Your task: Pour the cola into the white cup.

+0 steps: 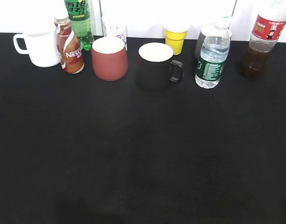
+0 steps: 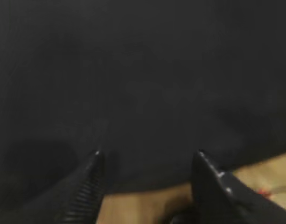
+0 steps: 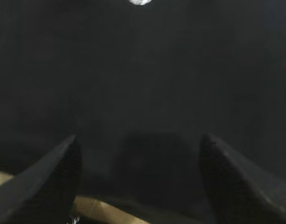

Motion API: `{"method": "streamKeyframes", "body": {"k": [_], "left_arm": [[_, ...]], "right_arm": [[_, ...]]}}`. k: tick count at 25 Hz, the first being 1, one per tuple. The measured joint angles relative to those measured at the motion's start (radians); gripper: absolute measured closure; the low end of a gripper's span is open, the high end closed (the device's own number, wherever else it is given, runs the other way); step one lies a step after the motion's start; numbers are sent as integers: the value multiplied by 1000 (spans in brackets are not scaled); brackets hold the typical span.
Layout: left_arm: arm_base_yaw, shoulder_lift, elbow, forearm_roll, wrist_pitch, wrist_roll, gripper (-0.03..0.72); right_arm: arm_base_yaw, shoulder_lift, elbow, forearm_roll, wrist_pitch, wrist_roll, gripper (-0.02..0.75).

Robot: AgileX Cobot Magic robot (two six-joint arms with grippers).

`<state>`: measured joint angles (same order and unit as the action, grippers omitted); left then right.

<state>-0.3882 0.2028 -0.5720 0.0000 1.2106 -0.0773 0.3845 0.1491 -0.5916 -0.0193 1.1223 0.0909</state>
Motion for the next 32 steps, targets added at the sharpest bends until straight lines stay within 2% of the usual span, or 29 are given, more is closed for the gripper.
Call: {"method": "streamKeyframes", "body": {"k": [5,18,20,24,25,28,32], "left_arm": [[0,0,52,-15,-139,41,255],[1,-1,55,-24,-146,54,258],[59,-32,55,-25,-146,55,258],[245,-132,55,-25,-149,57,258],[287,-158,55,-25,-149,57,258],[350,-209,55,-27,-149,57,258],[351,-210,56,-27,-149,57,258]], "right_arm": [[1,-29,86,14,-76,-47,146],[1,-29,86,19,-80,-52,146],[-35,-34,86,19,-80,-52,146],[-334,-64,86,19,-80,-52,146],[-377,-94,86,19,-80,-52,146],[-397,-154,87,19,-81,-52,146],[-399,-157,87,19,-81,-52,146]]}}
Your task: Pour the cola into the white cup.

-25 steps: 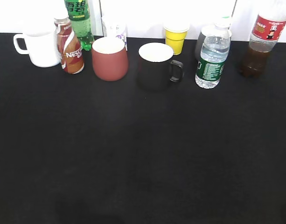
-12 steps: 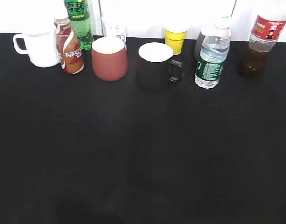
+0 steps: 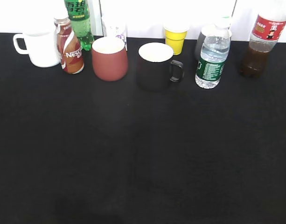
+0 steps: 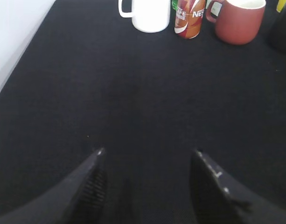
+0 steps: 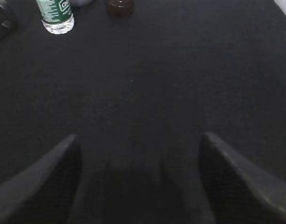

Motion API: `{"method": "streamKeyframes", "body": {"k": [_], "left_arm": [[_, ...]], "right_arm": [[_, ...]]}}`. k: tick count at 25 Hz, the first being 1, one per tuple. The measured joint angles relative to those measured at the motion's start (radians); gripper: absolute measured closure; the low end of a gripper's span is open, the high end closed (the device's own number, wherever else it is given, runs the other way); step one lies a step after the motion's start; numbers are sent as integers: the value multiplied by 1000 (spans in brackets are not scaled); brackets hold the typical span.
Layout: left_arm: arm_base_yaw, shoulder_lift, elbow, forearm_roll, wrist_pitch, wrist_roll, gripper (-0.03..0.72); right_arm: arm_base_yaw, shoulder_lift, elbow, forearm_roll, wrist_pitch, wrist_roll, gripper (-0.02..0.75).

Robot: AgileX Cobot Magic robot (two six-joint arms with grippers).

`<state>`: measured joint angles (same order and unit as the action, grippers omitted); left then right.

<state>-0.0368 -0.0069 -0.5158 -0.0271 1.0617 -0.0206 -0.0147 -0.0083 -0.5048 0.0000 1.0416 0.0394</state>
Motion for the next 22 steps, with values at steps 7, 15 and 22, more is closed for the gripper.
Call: {"method": "streamKeyframes", "body": {"k": [7,15,22], "left_arm": [[0,0,0,-1,0,0,258],[1,0,0,-1,0,0,258],[1,0,0,-1,0,0,258]], "right_arm": [[0,0,0,0,0,0,146],[0,0,0,0,0,0,146],[0,0,0,0,0,0,146]]}}
